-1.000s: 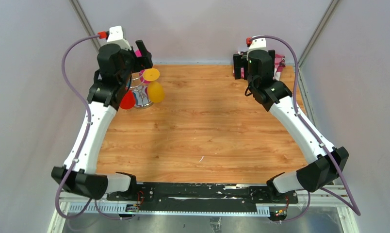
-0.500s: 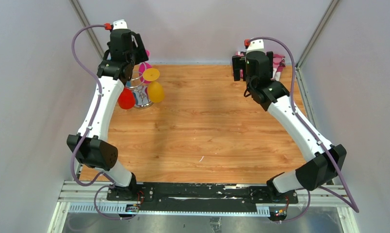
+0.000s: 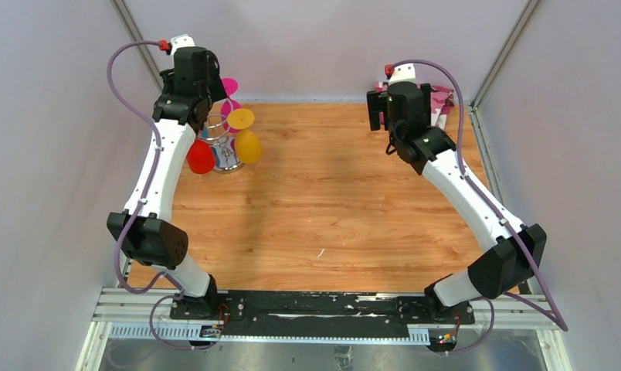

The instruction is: Take the wine glass off the wine glass rack

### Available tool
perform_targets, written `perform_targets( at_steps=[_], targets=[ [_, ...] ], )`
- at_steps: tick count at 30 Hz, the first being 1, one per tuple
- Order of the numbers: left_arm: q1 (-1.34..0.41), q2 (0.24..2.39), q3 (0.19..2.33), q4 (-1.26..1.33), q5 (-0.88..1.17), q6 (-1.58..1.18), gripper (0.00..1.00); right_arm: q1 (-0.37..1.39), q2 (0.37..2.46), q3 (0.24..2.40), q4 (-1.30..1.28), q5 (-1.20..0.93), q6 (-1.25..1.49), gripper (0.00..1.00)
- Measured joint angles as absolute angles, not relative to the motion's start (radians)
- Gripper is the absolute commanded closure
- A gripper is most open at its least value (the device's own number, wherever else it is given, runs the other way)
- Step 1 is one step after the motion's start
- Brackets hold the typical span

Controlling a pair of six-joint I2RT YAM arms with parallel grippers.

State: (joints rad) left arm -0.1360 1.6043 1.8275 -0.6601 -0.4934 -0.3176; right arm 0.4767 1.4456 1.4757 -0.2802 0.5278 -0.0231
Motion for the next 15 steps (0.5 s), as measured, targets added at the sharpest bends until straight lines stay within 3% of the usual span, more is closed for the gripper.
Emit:
perform_targets(
  at_steps=[5, 9, 15],
  targets=[
    [-0.111, 1.666, 1.827, -0.645, -0.471, -0.321, 0.23, 0.477, 1.449, 1.473, -0.28, 0.528, -0.023, 0.0],
    [-0.095, 1.735, 1.827, -0.628, -0.44, -0.329, 0.35, 0.477, 1.451, 1.47, -0.28, 0.528, -0.023, 0.0],
    [-0.089, 1.801, 1.827, -0.621, -0.418, -0.33, 0.39, 0.476, 1.455, 1.466, -0.28, 0.528, -0.023, 0.0]
  ],
)
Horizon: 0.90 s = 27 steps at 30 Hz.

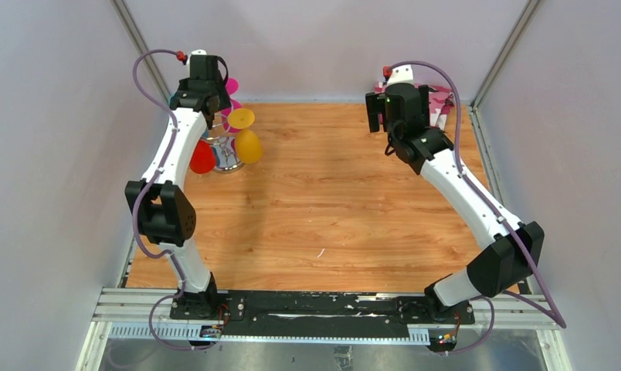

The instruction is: Take the wine glass off the wine glass rack

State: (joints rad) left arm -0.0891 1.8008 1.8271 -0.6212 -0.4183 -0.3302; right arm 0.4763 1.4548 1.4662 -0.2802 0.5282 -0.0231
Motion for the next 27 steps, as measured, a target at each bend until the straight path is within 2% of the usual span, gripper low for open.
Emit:
perform_targets(
  at_steps=[10, 14, 18, 20, 27],
  targets=[
    [-0.086, 1.805, 1.827, -0.615, -0.41, -0.33, 0.47, 0.476, 1.488, 1.466, -0.28, 0.528, -0.023, 0.01],
    [-0.085, 1.802, 1.827, -0.616, -0.41, -0.329, 0.46, 0.476, 1.496, 1.466, -0.281, 0.527, -0.023, 0.01],
    [-0.085, 1.784, 1.827, -0.617, -0.411, -0.324, 0.38, 0.476, 1.506, 1.466, -0.28, 0.525, -0.022, 0.01],
    [-0.085, 1.765, 1.827, -0.616, -0.412, -0.321, 0.37, 0.476, 1.514, 1.466, -0.28, 0.524, -0.022, 0.01],
    [-0.085, 1.721, 1.853, -0.596, -0.413, -0.304, 0.43, 0.476, 1.534, 1.466, -0.281, 0.516, -0.021, 0.01]
  ],
)
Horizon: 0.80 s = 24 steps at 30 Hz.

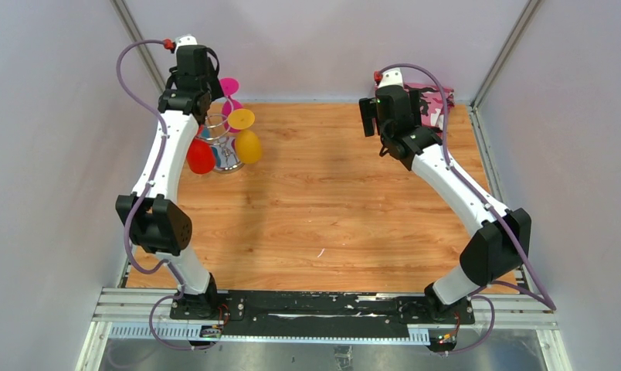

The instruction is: Take the wine glass off the wine glass rack

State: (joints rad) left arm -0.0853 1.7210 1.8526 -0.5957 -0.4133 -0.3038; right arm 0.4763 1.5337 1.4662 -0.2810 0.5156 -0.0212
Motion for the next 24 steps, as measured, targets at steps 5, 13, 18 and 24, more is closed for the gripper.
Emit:
perform_targets(
  at_steps=[5, 13, 18, 24],
  targets=[
    [-0.085, 1.739, 1.874, -0.601, -0.422, -0.294, 0.46, 0.476, 1.535, 1.466, -0.282, 0.516, -0.019, 0.01],
    [-0.081, 1.784, 1.895, -0.609, -0.438, -0.281, 0.48, 0.476, 1.535, 1.466, -0.284, 0.516, -0.019, 0.01],
    [-0.081, 1.79, 1.895, -0.611, -0.442, -0.271, 0.69, 0.476, 1.535, 1.466, -0.284, 0.516, -0.019, 0.01],
    [-0.076, 1.79, 1.895, -0.617, -0.455, -0.259, 0.88, 0.476, 1.536, 1.466, -0.284, 0.517, -0.019, 0.01]
  ],
)
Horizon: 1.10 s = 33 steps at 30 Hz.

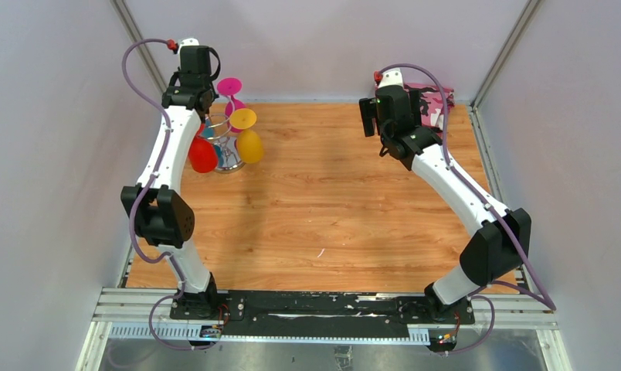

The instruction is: Take the wine glass off the wine glass rack

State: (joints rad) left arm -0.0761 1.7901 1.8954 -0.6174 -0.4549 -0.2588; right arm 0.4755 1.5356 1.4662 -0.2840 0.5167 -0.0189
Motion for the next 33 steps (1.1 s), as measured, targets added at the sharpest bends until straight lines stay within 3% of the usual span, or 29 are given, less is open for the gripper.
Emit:
perform_targets(
  at_steps=[4, 19, 33],
  targets=[
    [-0.074, 1.79, 1.895, -0.623, -0.459, -0.253, 1.0, 0.475, 1.536, 1.466, -0.284, 0.517, -0.019, 0.01],
    [-0.072, 1.745, 1.804, -0.53, -0.446, -0.247, 1.0, 0.471, 1.539, 1.466, -0.285, 0.517, -0.019, 0.01],
    [-0.066, 1.674, 1.721, -0.488, -0.3, -0.263, 1.0, 0.471, 1.561, 1.466, -0.285, 0.517, -0.011, 0.01]
  ],
)
